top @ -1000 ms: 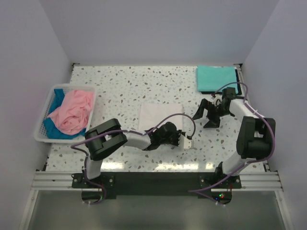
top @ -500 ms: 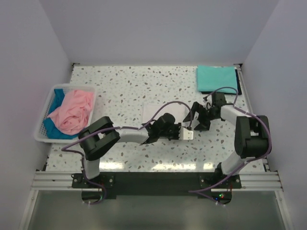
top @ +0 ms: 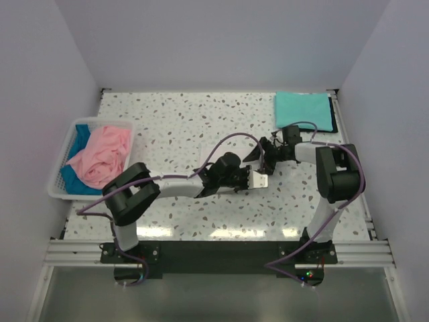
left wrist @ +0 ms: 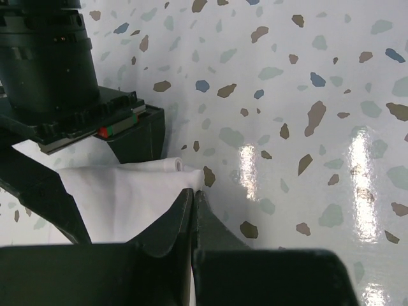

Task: Fold and stack the t-shirts
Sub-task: Neatly place the folded tshirt to the corner

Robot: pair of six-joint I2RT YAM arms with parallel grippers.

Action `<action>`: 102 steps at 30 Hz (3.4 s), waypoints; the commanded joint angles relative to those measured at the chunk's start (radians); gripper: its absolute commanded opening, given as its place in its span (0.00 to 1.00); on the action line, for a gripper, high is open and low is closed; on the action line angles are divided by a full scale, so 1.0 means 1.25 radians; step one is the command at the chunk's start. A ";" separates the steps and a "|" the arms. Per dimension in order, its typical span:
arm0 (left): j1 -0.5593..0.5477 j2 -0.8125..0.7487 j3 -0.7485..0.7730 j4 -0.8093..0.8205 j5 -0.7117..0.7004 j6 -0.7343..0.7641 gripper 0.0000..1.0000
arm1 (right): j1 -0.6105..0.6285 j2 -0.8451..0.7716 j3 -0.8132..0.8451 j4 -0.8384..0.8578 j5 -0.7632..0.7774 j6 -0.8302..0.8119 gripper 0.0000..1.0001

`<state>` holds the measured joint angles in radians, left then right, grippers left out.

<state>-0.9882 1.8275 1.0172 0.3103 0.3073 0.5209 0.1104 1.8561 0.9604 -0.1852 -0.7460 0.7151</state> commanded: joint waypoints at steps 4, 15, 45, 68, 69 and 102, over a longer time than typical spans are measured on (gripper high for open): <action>0.015 -0.056 -0.003 0.017 0.023 -0.044 0.00 | 0.032 0.085 -0.005 0.088 0.111 0.054 0.57; 0.066 -0.172 0.019 -0.166 -0.004 -0.164 0.88 | 0.036 0.114 0.278 -0.142 0.345 -0.221 0.00; 0.101 -0.403 -0.101 -0.394 -0.128 -0.182 1.00 | -0.040 0.286 1.059 -0.448 0.663 -0.709 0.00; 0.101 -0.462 -0.140 -0.383 -0.123 -0.177 1.00 | -0.060 0.196 1.130 -0.513 0.700 -0.717 0.00; 0.101 -0.463 -0.140 -0.384 -0.123 -0.175 1.00 | -0.060 0.196 1.133 -0.515 0.700 -0.719 0.00; 0.101 -0.388 -0.097 -0.420 -0.122 -0.127 1.00 | -0.164 0.336 1.017 -0.251 0.675 -0.922 0.00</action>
<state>-0.8700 1.3331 0.8547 -0.2123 0.1493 0.3363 -0.0910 2.2707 2.2482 -0.6064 0.0872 -0.3946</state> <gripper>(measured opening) 0.997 0.060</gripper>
